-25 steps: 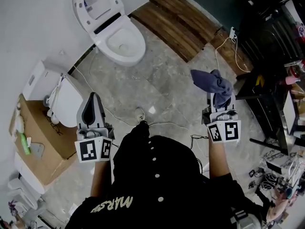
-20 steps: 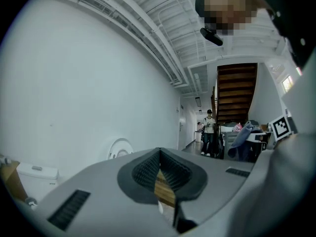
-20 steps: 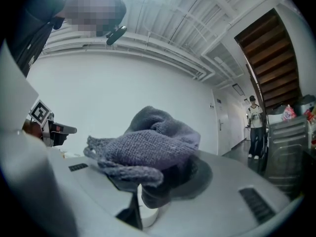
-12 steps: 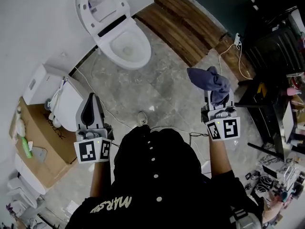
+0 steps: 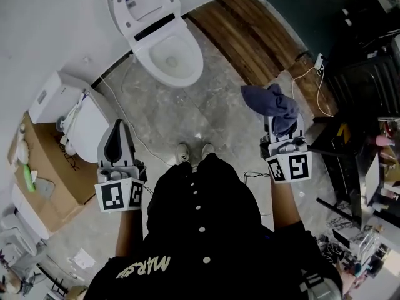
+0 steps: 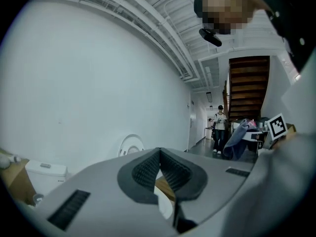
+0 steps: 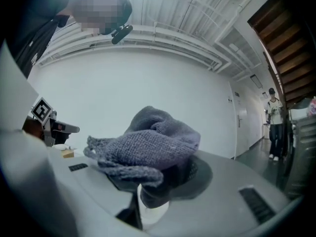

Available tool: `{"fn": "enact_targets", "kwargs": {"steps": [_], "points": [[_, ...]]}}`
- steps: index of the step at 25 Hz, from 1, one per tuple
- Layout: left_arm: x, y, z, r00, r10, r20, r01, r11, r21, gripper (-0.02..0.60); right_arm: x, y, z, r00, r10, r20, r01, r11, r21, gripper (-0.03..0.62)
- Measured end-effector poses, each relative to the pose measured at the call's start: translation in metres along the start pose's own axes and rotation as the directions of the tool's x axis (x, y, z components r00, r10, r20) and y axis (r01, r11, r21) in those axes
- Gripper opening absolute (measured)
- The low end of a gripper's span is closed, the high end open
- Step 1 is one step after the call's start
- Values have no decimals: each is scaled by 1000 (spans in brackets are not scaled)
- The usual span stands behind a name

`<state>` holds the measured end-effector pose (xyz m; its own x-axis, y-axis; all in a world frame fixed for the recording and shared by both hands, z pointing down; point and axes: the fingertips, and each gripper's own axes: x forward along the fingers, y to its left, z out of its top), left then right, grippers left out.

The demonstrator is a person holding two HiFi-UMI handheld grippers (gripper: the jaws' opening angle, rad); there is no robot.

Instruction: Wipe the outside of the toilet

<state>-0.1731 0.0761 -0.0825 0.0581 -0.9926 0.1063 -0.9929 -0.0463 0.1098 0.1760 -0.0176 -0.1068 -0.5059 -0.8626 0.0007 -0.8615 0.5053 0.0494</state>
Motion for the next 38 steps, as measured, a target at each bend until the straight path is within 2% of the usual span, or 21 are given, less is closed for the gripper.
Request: {"fn": "enact_targets", "kwargs": {"steps": [6, 12, 20, 26, 38], "points": [[-1, -24, 6, 995, 95, 11, -95, 996, -5, 11, 15, -27, -1, 997, 77, 20, -77, 997, 6, 120], [-5, -43, 5, 984, 175, 18, -175, 984, 23, 11, 30, -49, -15, 989, 149, 23, -150, 989, 19, 120], [-22, -53, -19, 971, 237, -26, -236, 972, 11, 11, 50, -44, -39, 975, 222, 13, -222, 975, 32, 120], [-12, -40, -31, 976, 217, -19, -217, 976, 14, 11, 74, -30, -63, 974, 228, -4, -228, 973, 37, 120], [43, -18, -56, 987, 155, -32, -153, 987, 47, 11, 112, -4, -114, 972, 233, -41, -231, 972, 50, 118]]}}
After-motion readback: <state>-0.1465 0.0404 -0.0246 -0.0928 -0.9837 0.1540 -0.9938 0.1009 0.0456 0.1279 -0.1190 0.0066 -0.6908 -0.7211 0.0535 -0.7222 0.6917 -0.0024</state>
